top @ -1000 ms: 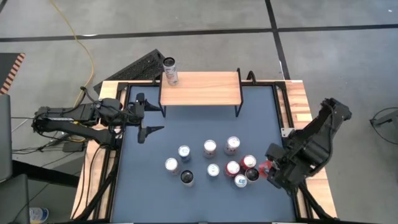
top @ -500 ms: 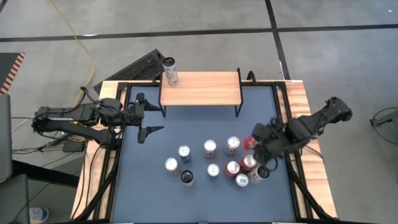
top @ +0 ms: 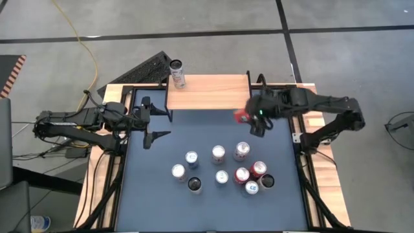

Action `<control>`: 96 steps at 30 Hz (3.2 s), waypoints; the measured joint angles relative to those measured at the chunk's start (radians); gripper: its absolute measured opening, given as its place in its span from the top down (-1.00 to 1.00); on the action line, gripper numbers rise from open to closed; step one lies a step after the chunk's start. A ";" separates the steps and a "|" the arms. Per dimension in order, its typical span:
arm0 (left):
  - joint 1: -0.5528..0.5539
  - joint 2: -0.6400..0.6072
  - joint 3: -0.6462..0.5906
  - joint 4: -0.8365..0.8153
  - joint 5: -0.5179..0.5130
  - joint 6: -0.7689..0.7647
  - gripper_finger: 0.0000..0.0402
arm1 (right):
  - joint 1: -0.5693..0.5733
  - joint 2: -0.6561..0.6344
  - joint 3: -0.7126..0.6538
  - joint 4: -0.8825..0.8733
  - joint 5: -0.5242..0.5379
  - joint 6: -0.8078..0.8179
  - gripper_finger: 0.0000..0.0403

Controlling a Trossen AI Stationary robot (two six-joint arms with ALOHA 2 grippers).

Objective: Place canned beverage on shelf
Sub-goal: Put the bottom right orange soda on the shelf, then adjust the orange soda can

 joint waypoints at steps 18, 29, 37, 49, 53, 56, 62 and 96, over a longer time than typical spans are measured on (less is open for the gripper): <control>0.000 0.000 0.000 0.026 -0.006 -0.013 -0.65 | -0.304 0.452 0.476 0.003 -0.157 -0.659 -0.34; 0.000 0.000 0.000 0.026 -0.008 -0.028 -0.65 | -0.369 0.631 0.728 -0.148 -0.222 -0.699 -0.34; 0.000 0.000 0.000 0.027 -0.008 -0.023 -0.65 | -0.381 0.680 0.730 -0.216 -0.260 -0.699 -0.34; 0.000 0.000 0.000 0.030 -0.007 -0.001 -0.65 | -0.392 0.678 0.730 -0.227 -0.272 -0.670 -0.36; 0.000 0.001 0.000 0.031 -0.007 -0.001 -0.65 | -0.392 0.678 0.728 -0.205 -0.269 -0.645 -0.46; 0.000 0.000 0.000 0.032 -0.007 -0.001 -0.65 | -0.392 0.678 0.728 -0.186 -0.268 -0.627 -0.54; 0.000 0.001 0.000 0.032 -0.007 -0.001 -0.65 | -0.389 0.676 0.728 -0.160 -0.259 -0.601 -0.68; 0.000 -0.011 0.000 0.021 -0.033 -0.024 -0.65 | -0.379 0.220 0.476 -0.094 -0.155 -0.292 0.45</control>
